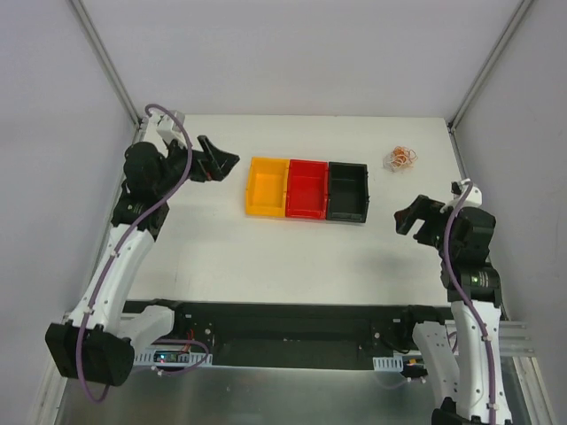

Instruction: Untangle the cables

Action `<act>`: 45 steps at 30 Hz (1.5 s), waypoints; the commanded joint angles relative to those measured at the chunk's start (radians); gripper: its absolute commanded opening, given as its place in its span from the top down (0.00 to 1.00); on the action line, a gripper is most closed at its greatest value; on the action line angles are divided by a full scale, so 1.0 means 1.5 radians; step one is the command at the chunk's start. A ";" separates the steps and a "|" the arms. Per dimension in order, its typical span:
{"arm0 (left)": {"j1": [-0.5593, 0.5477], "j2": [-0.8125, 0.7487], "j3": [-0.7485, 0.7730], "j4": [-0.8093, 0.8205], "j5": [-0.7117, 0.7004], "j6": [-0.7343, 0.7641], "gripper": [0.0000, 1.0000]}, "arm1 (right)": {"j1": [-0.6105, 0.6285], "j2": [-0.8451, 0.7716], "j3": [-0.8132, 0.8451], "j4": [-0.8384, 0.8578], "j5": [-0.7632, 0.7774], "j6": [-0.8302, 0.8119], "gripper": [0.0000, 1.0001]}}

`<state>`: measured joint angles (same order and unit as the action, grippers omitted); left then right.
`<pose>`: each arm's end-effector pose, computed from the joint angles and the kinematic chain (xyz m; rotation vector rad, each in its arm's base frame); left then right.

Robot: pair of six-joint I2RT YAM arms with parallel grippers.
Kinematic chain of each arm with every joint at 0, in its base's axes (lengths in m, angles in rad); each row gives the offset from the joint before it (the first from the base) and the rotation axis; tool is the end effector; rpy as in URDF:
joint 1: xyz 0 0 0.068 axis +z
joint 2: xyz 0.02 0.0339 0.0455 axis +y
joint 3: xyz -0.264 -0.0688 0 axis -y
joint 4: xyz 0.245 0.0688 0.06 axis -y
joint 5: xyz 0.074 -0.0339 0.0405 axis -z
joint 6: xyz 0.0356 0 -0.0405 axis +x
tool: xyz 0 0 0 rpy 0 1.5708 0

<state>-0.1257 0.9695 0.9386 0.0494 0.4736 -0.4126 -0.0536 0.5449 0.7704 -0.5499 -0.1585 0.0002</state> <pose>0.2193 -0.0441 0.3856 0.1568 1.6015 -0.7868 0.1232 -0.0010 0.3288 -0.0570 1.8917 0.1137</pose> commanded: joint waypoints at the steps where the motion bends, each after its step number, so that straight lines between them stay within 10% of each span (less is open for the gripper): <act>1: -0.013 0.088 0.125 -0.027 0.033 -0.043 0.04 | 0.006 0.056 0.034 0.088 -0.023 0.045 0.05; 14: -0.036 0.112 0.108 -0.057 0.042 0.034 0.04 | 0.010 0.386 0.099 0.305 0.071 0.242 0.05; 24: -0.033 0.117 0.103 -0.049 0.045 0.050 0.03 | 0.002 0.695 0.298 0.258 0.093 0.341 0.03; 36: -0.007 0.140 0.098 -0.035 0.084 0.014 0.04 | -0.020 0.963 0.514 0.213 0.189 0.240 0.01; 45: 0.015 0.154 0.093 -0.007 0.101 -0.006 0.05 | -0.030 1.128 0.702 0.165 0.136 0.224 0.34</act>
<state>-0.1112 1.1923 1.0836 -0.0189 0.5774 -0.4023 -0.0952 2.1727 1.6836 -0.2466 0.0792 0.3618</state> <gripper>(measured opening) 0.956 0.763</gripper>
